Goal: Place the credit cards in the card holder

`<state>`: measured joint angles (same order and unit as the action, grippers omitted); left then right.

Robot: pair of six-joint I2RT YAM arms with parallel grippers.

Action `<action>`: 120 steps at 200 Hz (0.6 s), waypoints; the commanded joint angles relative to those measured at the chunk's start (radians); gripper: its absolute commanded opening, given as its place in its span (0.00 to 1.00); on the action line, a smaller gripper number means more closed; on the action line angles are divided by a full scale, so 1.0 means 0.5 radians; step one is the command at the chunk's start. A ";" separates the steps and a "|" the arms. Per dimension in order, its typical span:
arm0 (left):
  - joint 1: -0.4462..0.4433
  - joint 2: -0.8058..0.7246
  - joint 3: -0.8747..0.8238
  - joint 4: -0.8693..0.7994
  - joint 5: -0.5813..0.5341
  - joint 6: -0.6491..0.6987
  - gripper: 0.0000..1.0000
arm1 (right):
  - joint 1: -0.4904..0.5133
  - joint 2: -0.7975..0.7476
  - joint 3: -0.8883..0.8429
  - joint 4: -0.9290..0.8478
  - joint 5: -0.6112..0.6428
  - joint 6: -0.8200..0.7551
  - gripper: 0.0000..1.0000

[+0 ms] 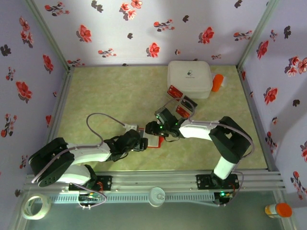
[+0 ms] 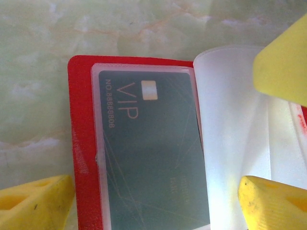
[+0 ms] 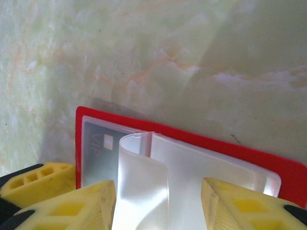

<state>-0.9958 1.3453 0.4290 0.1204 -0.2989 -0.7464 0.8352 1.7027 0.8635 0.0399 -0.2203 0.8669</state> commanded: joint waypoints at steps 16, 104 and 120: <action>-0.019 -0.003 -0.033 0.005 0.003 0.019 0.89 | -0.013 0.076 0.003 0.083 -0.094 0.027 0.51; -0.012 -0.349 0.004 -0.207 -0.103 0.020 1.00 | 0.083 -0.009 0.061 0.150 -0.172 0.107 0.54; 0.002 -0.485 0.006 -0.282 -0.140 0.022 1.00 | 0.120 -0.002 0.078 0.176 -0.156 0.144 0.58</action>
<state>-0.9970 1.1896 0.4290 0.0498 -0.3138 -0.7429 0.8692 1.7275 0.8661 0.1043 -0.2928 0.9035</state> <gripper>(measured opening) 0.998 0.563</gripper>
